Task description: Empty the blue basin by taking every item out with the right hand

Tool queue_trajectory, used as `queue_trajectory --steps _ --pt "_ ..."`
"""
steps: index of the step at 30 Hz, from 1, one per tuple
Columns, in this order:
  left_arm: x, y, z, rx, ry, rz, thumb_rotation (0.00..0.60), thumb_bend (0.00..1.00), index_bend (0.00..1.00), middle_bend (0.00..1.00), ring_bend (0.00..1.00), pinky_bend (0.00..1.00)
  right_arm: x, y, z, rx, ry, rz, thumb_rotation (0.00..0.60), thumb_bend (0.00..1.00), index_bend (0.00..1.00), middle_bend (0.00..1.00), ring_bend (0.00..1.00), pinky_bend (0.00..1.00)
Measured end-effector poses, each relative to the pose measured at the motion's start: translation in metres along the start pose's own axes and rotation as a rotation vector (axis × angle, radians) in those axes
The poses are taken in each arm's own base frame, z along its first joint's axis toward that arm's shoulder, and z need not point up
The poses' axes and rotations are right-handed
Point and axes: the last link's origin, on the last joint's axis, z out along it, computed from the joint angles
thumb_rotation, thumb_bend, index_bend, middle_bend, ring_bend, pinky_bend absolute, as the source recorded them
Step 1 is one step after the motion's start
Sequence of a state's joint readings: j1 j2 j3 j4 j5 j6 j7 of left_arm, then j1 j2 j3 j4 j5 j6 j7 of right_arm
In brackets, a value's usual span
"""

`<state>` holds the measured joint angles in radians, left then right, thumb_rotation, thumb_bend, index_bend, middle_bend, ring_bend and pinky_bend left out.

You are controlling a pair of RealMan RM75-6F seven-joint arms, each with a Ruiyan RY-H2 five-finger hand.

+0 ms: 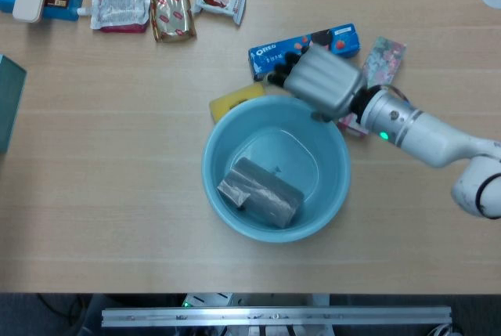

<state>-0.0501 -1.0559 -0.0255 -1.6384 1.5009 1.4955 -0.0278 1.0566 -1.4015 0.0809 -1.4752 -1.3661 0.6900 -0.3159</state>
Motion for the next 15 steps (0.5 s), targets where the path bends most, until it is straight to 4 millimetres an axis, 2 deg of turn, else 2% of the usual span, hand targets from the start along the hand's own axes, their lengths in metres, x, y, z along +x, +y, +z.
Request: queue_trajectory --steps 5,15 --pt "0.002 0.001 0.000 -0.003 0.001 0.003 0.600 0.36 0.40 0.38 0.32 0.31 0.002 -0.027 -0.009 0.149 -0.021 -0.055 0.600 0.13 0.25 0.33 0.28 0.47" --pt "0.006 -0.001 -0.004 0.008 0.007 0.005 0.600 0.36 0.40 0.38 0.32 0.31 -0.002 -0.069 -0.018 0.383 -0.018 -0.188 0.600 0.15 0.25 0.33 0.28 0.47"
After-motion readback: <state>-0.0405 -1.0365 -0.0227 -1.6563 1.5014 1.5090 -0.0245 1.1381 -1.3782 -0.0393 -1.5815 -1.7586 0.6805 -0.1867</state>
